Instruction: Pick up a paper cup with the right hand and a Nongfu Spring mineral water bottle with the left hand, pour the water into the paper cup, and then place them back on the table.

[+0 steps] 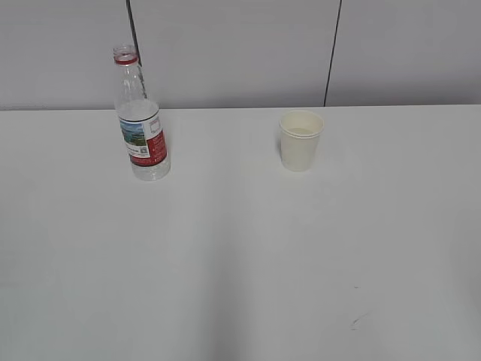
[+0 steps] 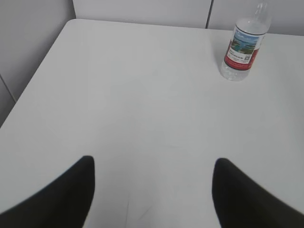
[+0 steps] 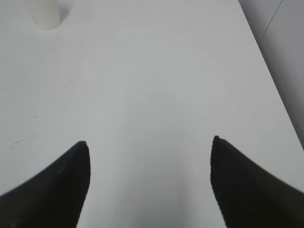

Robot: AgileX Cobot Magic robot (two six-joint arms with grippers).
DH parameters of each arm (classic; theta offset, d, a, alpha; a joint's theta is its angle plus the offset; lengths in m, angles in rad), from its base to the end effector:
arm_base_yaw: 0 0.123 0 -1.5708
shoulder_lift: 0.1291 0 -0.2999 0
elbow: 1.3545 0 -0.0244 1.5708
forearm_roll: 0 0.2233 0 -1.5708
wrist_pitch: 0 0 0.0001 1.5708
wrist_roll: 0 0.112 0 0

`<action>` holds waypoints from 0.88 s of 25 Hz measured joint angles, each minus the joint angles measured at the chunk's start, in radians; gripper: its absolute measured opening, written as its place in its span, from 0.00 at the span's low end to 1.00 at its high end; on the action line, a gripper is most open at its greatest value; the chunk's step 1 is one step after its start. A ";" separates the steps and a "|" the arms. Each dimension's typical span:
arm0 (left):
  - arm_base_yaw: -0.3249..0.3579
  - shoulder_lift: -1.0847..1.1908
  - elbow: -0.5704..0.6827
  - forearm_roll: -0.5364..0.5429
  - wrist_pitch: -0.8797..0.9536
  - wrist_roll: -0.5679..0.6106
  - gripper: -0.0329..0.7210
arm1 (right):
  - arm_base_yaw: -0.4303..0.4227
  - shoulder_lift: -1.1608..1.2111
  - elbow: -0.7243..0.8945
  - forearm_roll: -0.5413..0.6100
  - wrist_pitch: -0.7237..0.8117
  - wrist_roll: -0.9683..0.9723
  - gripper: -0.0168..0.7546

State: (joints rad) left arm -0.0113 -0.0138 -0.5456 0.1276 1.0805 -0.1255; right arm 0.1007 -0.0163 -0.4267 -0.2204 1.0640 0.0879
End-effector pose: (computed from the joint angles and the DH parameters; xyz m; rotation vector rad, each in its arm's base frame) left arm -0.0331 0.0130 0.2650 -0.1259 1.9950 0.0634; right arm -0.0203 -0.0236 0.2357 -0.0102 2.0871 -0.1526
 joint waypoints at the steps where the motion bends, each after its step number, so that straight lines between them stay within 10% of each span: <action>1: 0.000 0.000 0.000 0.000 0.000 0.000 0.66 | 0.000 0.000 0.000 0.000 0.000 0.000 0.78; 22: 0.000 0.000 0.000 0.000 0.000 0.001 0.66 | 0.000 0.000 0.000 0.000 0.000 0.000 0.78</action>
State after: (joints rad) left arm -0.0113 -0.0138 -0.5456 0.1276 1.0805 -0.1245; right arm 0.1007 -0.0163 -0.4267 -0.2204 1.0640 0.0879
